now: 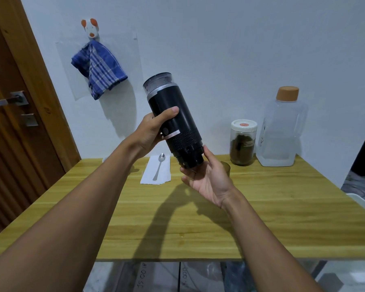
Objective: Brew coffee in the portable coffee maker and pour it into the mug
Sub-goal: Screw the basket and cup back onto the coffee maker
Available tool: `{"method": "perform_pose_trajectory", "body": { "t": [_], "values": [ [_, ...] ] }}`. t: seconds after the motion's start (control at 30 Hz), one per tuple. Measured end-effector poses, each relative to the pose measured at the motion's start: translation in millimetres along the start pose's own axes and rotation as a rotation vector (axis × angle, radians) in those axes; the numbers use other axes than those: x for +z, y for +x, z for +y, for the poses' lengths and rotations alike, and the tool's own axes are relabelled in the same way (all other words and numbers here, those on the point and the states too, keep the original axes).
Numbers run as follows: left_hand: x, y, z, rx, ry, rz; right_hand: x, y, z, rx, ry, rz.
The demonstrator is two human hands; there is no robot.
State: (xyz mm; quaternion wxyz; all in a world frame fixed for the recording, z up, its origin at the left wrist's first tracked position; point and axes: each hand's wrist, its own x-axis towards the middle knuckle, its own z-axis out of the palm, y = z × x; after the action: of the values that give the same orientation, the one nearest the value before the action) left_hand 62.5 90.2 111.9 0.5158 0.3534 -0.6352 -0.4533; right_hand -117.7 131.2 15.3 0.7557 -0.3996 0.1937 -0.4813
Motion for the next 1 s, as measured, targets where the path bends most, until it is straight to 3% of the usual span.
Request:
{"method": "perform_pose_trajectory", "body": {
  "t": [0.33,0.63,0.77,1.0],
  "values": [
    [0.8,-0.3,1.4,0.003,-0.015,0.013,1.1,-3.9,-0.1,-0.051,-0.045,-0.094],
    [-0.3,-0.1,-2.0,-0.004,-0.005,0.050,6.1,0.3,-3.2,-0.027,-0.063,0.043],
    [3.0,0.4,-1.3,-0.011,-0.034,0.061,5.0,-2.4,-1.3,-0.070,-0.042,-0.004],
    [3.8,0.7,-2.0,-0.015,-0.096,0.042,8.0,-3.7,-4.3,0.019,0.011,-0.102]
  ]
}}
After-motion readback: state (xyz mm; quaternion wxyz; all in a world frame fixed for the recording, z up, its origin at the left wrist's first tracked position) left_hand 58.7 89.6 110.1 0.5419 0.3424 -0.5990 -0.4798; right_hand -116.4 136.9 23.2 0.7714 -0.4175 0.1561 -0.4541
